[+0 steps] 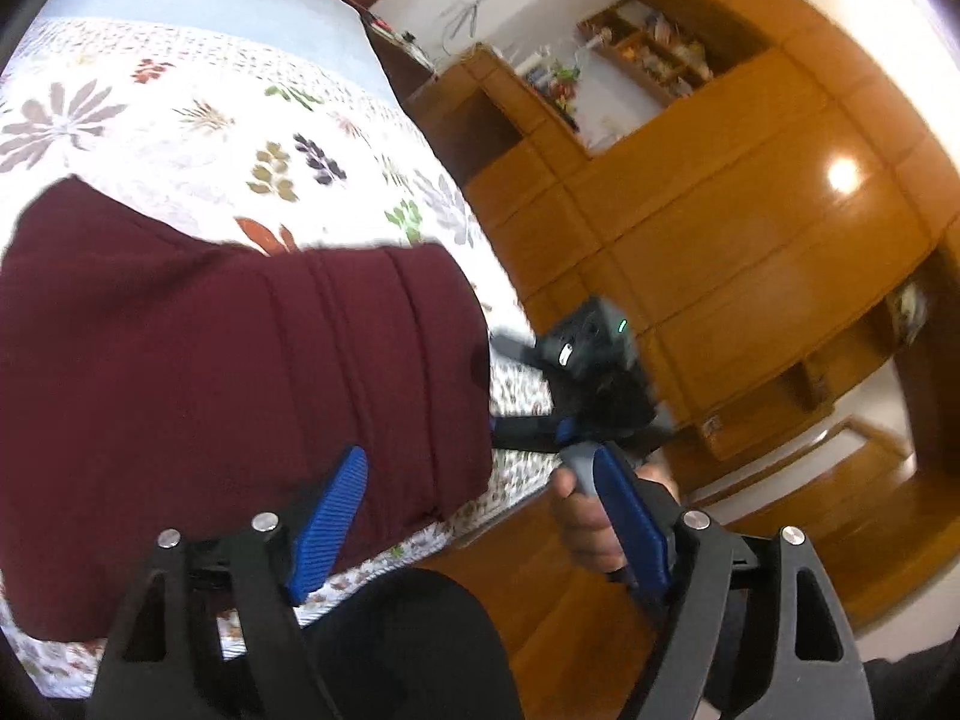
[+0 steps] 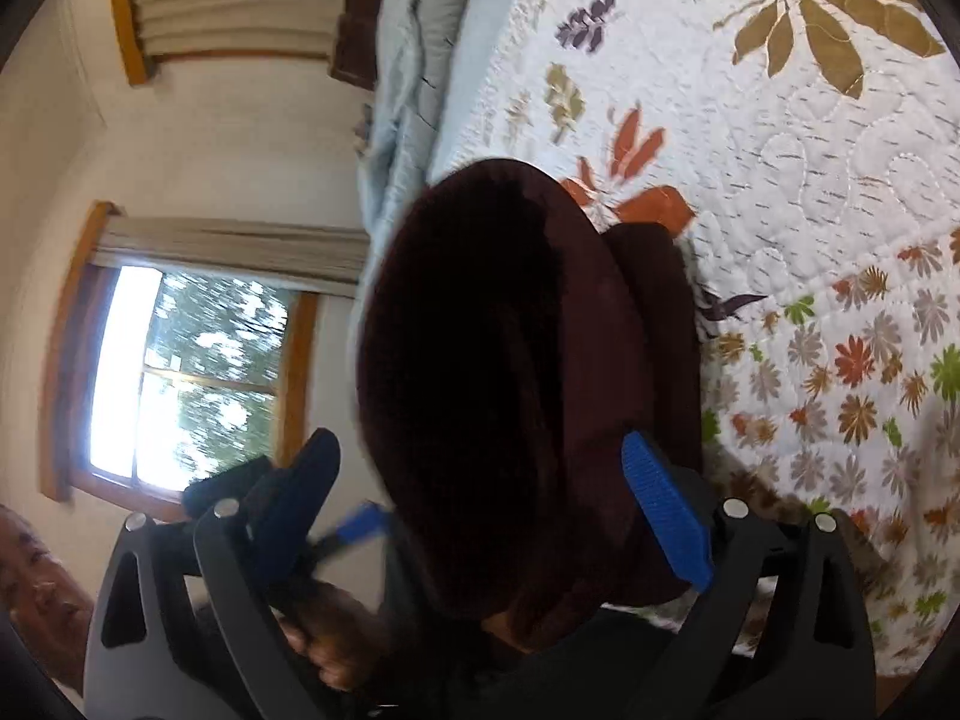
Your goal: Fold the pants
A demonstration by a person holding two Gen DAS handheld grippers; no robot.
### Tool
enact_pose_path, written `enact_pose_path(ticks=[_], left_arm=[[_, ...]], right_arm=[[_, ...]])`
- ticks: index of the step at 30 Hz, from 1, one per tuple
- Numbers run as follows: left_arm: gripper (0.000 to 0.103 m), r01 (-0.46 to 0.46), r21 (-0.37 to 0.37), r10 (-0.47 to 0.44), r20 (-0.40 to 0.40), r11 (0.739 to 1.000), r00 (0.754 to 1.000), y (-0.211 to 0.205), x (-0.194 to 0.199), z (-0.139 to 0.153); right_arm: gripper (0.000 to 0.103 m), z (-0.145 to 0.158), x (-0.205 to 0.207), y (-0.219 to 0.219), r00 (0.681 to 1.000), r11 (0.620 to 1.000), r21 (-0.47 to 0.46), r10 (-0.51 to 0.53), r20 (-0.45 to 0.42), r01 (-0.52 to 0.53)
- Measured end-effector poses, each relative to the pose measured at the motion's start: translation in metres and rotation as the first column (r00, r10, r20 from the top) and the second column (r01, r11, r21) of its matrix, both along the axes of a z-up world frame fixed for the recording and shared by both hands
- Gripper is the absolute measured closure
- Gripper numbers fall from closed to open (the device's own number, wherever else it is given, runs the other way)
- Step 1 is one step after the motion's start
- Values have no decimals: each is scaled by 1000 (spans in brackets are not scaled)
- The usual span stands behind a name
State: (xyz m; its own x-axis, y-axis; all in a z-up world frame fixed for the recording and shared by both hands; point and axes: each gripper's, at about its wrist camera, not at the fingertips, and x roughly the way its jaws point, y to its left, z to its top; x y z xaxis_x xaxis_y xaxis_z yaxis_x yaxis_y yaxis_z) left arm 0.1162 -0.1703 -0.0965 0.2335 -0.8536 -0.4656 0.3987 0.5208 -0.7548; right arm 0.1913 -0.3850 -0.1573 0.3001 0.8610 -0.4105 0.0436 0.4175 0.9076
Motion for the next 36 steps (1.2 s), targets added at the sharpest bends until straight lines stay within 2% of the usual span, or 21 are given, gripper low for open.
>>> enact_pose_path(ticks=[3, 5, 8, 9, 10, 11, 12, 14, 15, 17, 18, 21, 22, 23, 25, 27, 28, 29, 31, 34, 36], left_arm=[[25, -86, 7, 86, 20, 996, 996, 43, 23, 2], [25, -151, -21, 151, -21, 988, 988, 76, 49, -5], [25, -181, -65, 171, -140, 981, 975, 103, 92, -30], [25, -170, -75, 152, -205, 983, 967, 106, 107, -43], [27, -163, -82, 138, -252, 983, 958, 108, 117, -53], [29, -177, -78, 150, -274, 981, 950, 112, 127, -64], [33, -193, -66, 169, -265, 979, 949, 115, 135, -70], [51, -190, -29, 175, -274, 981, 945, 114, 147, -85], [55, -194, -30, 177, -287, 981, 941, 114, 151, -93], [70, -201, -54, 173, -327, 978, 929, 114, 158, -111], [71, -211, -76, 173, -345, 975, 923, 115, 159, -118], [68, -215, -127, 158, -356, 968, 921, 122, 160, -119], [59, -225, -139, 165, -350, 965, 922, 127, 157, -113], [46, -237, -139, 179, -336, 962, 925, 133, 154, -108], [33, -251, -147, 205, -272, 957, 940, 147, 144, -88], [30, -241, -157, 203, -220, 958, 954, 157, 130, -75], [29, -242, -155, 208, -208, 958, 956, 161, 126, -72], [28, -241, -151, 209, -198, 959, 958, 165, 120, -72], [28, -227, -133, 198, -204, 965, 959, 171, 111, -77], [28, -249, -70, 224, -256, 966, 940, 180, 100, -100], [28, -267, -62, 239, -293, 962, 926, 189, 95, -111]], right_arm=[[8, 11, -4, 5, 1000, 999, -43, -5, 21, 6], [8, 28, -12, 13, 997, 995, -98, 2, 80, 6], [9, 32, -12, 29, 994, 993, -121, 25, 102, -13], [25, 32, -11, 36, 994, 988, -152, 38, 101, -23], [49, 33, -8, 46, 991, 979, -196, 73, 113, -50], [89, 34, -7, 52, 988, 972, -222, 102, 113, -75], [88, 33, -8, 54, 990, 970, -230, 101, 102, -76], [89, 31, -15, 50, 992, 958, -280, 90, 90, -62], [89, 24, -18, 47, 995, 955, -292, 77, 65, -55], [90, 3, -26, 39, 999, 952, -303, 51, 8, -47], [90, -4, -27, 37, 999, 953, -300, 42, -2, -41], [85, -7, -32, 33, 1000, 964, -266, 9, -3, -10], [83, -5, -35, 33, 1000, 967, -255, 9, -6, -11], [76, 0, -37, 30, 1000, 972, -233, 3, -6, -5], [62, 15, -40, 14, 998, 971, -232, -60, 15, 62], [18, 22, -41, -4, 992, 958, -257, -125, 33, 130], [12, 23, -41, -13, 987, 957, -240, -160, 30, 162], [11, 17, -39, -21, 986, 972, -167, -169, 7, 168], [11, 3, -33, -21, 988, 986, -94, -145, -47, 140], [11, -8, -16, -1, 995, 991, -117, -71, -71, 62], [12, -3, -12, 7, 998, 987, -161, -31, -52, 22]])
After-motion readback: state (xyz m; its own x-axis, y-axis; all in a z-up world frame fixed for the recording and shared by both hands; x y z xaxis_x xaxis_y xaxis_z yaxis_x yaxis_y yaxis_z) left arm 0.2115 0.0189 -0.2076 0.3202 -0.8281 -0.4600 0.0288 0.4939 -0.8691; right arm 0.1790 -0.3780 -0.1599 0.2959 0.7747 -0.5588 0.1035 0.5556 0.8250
